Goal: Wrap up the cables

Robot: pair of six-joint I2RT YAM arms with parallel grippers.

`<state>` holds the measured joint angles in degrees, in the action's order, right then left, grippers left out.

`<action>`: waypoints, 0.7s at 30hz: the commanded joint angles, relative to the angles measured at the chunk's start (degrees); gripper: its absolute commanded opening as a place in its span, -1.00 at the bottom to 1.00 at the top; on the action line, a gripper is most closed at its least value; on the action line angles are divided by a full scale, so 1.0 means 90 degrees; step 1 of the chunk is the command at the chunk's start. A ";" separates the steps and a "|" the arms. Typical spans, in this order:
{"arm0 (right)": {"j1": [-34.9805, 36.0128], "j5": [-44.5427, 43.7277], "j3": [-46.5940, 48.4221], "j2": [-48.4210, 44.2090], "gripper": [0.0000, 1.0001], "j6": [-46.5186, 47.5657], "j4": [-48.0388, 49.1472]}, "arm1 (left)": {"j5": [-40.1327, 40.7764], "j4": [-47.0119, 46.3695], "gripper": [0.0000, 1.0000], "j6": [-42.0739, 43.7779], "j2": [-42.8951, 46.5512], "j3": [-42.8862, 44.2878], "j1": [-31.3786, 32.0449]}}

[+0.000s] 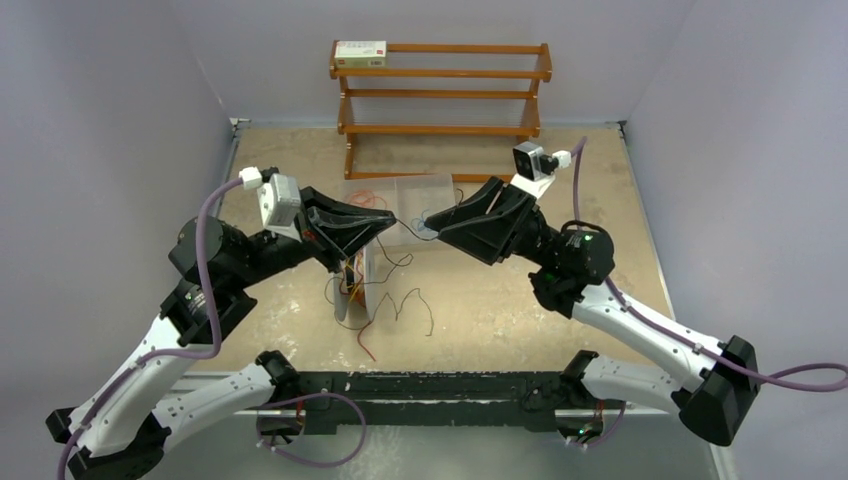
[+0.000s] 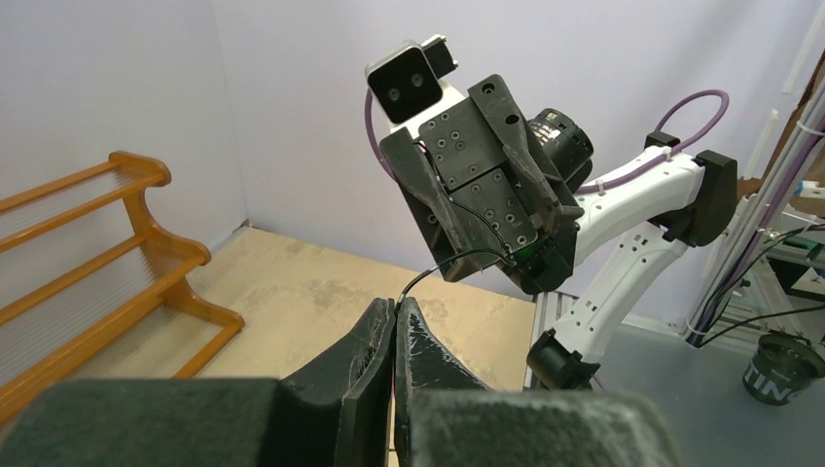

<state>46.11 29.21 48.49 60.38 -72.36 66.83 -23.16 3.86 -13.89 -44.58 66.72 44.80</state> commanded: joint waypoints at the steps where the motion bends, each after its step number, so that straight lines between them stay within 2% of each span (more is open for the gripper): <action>1: 0.0014 -0.0019 -0.0021 0.0099 -0.09 -0.0223 0.0603 | 0.0054 -0.0480 -1.00 0.0048 -0.0022 -0.0023 0.0013; 12: 0.0013 0.0016 -0.0107 0.0171 -0.18 -0.0296 0.0770 | 0.0139 -0.0589 -1.00 0.0078 -0.0012 -0.0086 0.0013; 18: 0.0014 -0.0030 -0.0157 0.0140 -0.42 -0.0297 0.0870 | 0.0083 -0.0593 -1.00 0.0060 -0.0027 -0.0128 0.0013; 21: 0.0014 -0.0079 -0.0144 0.0099 -0.44 -0.0248 0.0858 | -0.0037 -0.0563 -1.00 0.0050 -0.0027 -0.0173 0.0013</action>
<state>46.11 29.32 46.76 62.57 -74.65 70.32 -22.35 1.45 -13.89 -45.04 65.65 44.80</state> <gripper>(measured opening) 0.286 0.009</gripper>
